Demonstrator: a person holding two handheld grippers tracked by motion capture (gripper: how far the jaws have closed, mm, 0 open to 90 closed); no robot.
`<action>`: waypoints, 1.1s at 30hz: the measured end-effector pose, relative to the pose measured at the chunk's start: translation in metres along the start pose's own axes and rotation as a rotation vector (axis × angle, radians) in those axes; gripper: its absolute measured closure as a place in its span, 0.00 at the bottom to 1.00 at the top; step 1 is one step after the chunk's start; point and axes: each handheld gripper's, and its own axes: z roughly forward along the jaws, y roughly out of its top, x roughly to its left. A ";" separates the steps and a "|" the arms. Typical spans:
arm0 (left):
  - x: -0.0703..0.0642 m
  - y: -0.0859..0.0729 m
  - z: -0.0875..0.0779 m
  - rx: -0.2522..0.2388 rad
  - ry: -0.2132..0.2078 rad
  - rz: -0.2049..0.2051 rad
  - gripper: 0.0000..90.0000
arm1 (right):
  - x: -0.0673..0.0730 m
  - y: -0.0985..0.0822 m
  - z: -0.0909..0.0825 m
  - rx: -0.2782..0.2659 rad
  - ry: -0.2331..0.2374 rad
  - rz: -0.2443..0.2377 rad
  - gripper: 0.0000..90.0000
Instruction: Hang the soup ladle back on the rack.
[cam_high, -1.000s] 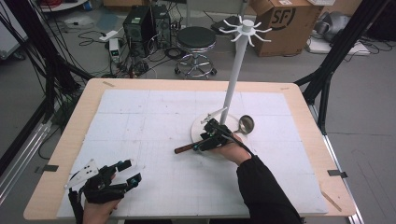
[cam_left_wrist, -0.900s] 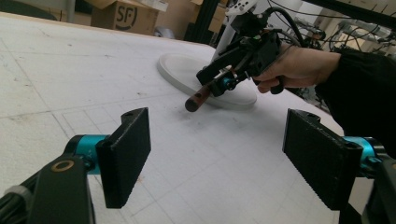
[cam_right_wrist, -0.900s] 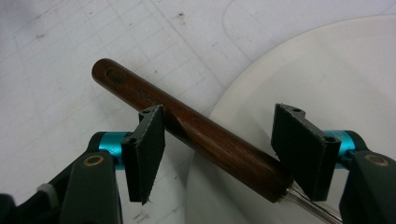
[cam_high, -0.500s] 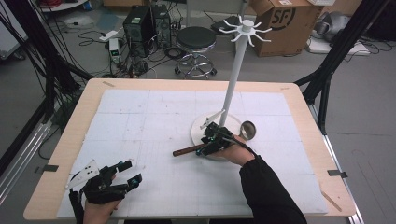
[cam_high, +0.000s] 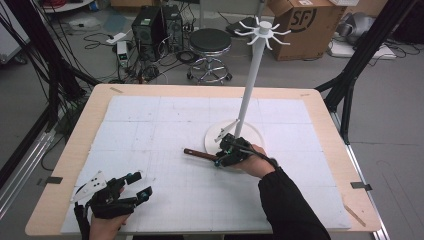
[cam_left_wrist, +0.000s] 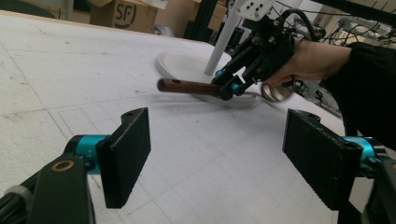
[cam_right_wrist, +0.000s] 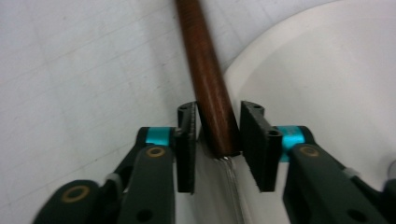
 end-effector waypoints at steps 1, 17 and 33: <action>0.000 0.000 0.000 0.001 0.000 0.001 0.27 | 0.001 0.000 0.000 0.009 0.004 -0.008 0.80; 0.000 0.000 0.000 0.004 0.001 0.003 0.27 | 0.001 -0.002 -0.003 0.014 0.004 0.024 0.81; 0.000 0.000 0.000 0.001 0.006 -0.001 0.27 | -0.021 -0.038 -0.016 -0.123 0.143 0.270 0.82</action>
